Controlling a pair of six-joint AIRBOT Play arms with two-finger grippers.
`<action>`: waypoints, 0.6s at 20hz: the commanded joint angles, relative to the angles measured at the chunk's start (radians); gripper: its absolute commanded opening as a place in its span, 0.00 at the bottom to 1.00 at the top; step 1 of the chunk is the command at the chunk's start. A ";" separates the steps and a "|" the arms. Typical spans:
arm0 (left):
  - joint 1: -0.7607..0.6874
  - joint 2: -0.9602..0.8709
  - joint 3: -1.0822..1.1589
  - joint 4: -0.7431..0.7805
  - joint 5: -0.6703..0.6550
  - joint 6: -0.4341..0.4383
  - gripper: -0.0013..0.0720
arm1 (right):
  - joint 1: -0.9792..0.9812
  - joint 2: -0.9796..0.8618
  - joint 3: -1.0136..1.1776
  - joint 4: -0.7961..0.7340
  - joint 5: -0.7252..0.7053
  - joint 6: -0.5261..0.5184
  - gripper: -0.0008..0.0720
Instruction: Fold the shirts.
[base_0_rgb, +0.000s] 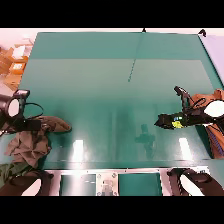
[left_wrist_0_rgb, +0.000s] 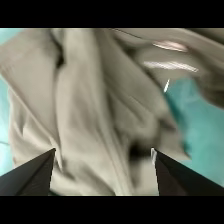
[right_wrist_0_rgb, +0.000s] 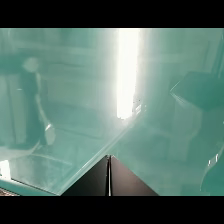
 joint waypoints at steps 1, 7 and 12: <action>0.158 -0.093 -0.107 0.002 0.195 0.134 1.00 | 0.001 0.001 0.000 0.000 0.000 0.000 0.04; 0.237 -0.239 -0.090 0.013 0.298 0.171 0.05 | 0.001 0.001 0.000 0.000 0.000 0.000 0.04; 0.227 -0.179 0.214 -0.306 0.158 0.297 0.05 | 0.000 0.001 0.000 0.000 -0.004 0.001 0.04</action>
